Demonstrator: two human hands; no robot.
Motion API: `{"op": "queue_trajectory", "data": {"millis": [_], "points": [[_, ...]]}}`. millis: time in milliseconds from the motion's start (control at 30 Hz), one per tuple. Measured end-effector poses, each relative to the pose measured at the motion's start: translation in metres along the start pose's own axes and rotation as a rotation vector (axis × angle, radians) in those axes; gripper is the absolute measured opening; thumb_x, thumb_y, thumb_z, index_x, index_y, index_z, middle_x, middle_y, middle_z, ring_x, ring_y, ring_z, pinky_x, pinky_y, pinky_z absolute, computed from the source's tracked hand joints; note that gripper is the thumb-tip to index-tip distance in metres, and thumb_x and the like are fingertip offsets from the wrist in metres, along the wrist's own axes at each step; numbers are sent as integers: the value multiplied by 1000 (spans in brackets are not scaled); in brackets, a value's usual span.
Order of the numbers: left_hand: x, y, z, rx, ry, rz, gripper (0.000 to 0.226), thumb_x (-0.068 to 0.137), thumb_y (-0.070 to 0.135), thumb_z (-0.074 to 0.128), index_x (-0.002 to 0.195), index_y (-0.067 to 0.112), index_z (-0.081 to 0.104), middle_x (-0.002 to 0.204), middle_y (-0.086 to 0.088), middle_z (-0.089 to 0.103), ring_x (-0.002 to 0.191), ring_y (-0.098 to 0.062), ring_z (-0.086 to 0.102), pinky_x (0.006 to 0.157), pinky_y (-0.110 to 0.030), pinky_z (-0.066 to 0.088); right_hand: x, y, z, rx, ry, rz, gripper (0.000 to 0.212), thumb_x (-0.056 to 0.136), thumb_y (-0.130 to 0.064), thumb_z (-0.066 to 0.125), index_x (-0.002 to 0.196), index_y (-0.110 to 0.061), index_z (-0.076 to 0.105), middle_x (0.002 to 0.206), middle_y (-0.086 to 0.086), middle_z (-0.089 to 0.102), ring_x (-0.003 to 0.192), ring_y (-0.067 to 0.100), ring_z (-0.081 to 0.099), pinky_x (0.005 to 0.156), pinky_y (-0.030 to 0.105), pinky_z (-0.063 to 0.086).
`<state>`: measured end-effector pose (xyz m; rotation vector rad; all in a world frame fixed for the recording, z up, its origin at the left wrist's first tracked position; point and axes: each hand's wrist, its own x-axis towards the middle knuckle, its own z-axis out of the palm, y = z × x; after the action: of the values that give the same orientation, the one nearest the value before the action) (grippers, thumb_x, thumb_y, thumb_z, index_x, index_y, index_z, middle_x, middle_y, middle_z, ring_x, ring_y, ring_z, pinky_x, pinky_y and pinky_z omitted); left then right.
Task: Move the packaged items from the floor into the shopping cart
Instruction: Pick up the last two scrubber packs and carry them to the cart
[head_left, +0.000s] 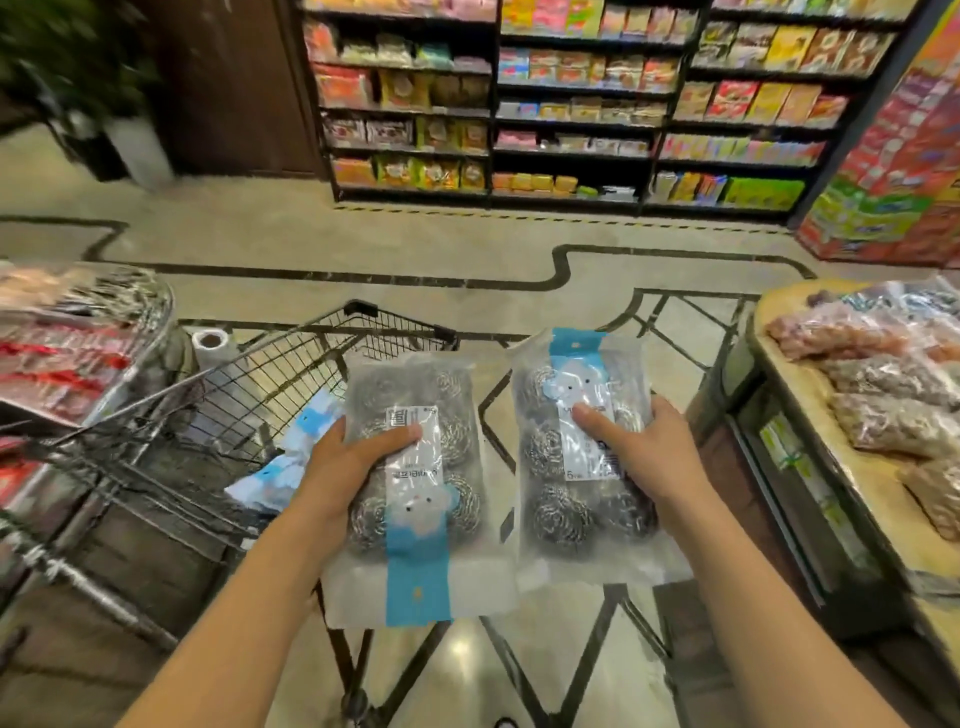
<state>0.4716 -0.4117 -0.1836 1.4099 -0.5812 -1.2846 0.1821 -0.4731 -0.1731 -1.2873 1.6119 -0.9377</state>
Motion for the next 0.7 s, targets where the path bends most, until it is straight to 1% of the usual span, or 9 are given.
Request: {"op": "queue_trajectory", "data": {"millis": [67, 133, 233, 433, 467, 533, 567, 600, 700], "points": [[21, 7, -4, -9, 56, 9, 41, 74, 6, 85, 108, 19, 66, 87, -5, 82, 74, -23, 78, 63, -34, 62, 31, -11, 19, -13, -66, -14, 71, 64, -61, 89, 118, -23, 65, 106, -1, 77, 93, 21, 76, 88, 50, 62], [42, 12, -12, -9, 94, 0, 52, 68, 12, 89, 115, 15, 67, 97, -11, 81, 83, -30, 78, 73, -40, 62, 60, -19, 40, -23, -125, -30, 65, 66, -60, 89, 115, -25, 66, 105, -2, 78, 94, 21, 76, 89, 50, 62], [66, 17, -34, -58, 153, -21, 57, 68, 13, 89, 120, 12, 67, 103, -17, 79, 84, -33, 78, 70, -41, 62, 95, -31, 78, -49, -223, -62, 53, 73, -53, 89, 111, -25, 66, 104, -2, 78, 96, 20, 75, 90, 50, 61], [115, 18, -95, -136, 299, -2, 64, 65, 18, 89, 125, 14, 66, 106, -15, 79, 94, -37, 77, 82, -50, 62, 159, -52, 175, -132, -399, -105, 81, 59, -74, 84, 120, -22, 69, 108, -2, 79, 94, 16, 77, 83, 42, 64], [124, 17, -105, -156, 322, -1, 64, 65, 17, 89, 125, 14, 66, 106, -15, 79, 93, -36, 77, 83, -50, 62, 167, -56, 191, -145, -425, -117, 78, 62, -72, 85, 120, -21, 70, 108, -2, 79, 93, 15, 77, 79, 38, 64], [140, 17, -125, -195, 361, -2, 63, 67, 14, 88, 126, 14, 66, 107, -15, 79, 95, -36, 77, 87, -53, 61, 178, -67, 220, -159, -460, -133, 53, 74, -57, 87, 112, -24, 70, 104, -5, 78, 94, 15, 76, 77, 33, 60], [147, 17, -135, -219, 382, -4, 63, 67, 13, 88, 125, 14, 66, 107, -16, 79, 97, -37, 76, 89, -55, 60, 183, -72, 234, -166, -485, -142, 41, 79, -50, 87, 108, -27, 70, 101, -7, 77, 95, 15, 75, 80, 35, 60], [152, 16, -144, -237, 403, -10, 62, 67, 13, 89, 125, 14, 66, 108, -16, 79, 98, -38, 76, 91, -57, 59, 189, -74, 249, -179, -506, -154, 38, 80, -48, 87, 106, -27, 70, 100, -7, 77, 96, 15, 75, 85, 38, 60], [167, 9, -172, -263, 465, -20, 58, 69, 13, 89, 123, 13, 67, 108, -15, 79, 99, -37, 76, 92, -58, 59, 201, -82, 294, -240, -559, -187, 61, 68, -63, 87, 112, -23, 73, 106, -1, 78, 100, 21, 75, 93, 49, 60]]}}
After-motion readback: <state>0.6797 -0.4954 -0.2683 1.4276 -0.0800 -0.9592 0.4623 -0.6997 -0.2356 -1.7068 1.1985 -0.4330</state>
